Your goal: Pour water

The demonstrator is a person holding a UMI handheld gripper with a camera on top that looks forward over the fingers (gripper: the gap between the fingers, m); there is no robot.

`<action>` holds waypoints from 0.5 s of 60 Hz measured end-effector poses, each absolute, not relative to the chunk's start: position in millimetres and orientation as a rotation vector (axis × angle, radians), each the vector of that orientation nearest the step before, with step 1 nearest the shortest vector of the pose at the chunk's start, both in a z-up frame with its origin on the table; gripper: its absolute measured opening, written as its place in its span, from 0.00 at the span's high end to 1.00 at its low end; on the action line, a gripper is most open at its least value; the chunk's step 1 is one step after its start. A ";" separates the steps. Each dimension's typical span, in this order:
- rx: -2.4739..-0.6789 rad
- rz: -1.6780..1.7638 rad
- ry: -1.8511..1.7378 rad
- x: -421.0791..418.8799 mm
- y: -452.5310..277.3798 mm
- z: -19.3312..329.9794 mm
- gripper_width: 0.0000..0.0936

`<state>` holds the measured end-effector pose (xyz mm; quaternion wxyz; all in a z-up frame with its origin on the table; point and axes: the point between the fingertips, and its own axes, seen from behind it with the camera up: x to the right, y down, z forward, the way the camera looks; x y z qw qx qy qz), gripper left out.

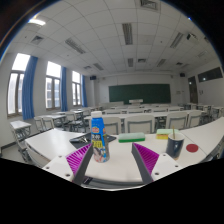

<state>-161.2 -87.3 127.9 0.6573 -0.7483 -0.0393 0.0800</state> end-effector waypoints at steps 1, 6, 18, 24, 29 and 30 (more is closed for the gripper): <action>-1.693 0.184 -0.094 -167.2 -79.2 128.4 0.11; -1.686 0.207 -0.136 -187.6 -55.5 135.3 0.10; -1.718 0.054 -0.148 -221.1 54.0 97.4 0.11; -1.747 0.025 -0.127 -227.0 82.7 77.9 0.11; -1.769 0.044 -0.111 -237.2 93.4 66.7 0.29; -1.766 0.028 -0.104 -224.9 103.8 63.5 0.38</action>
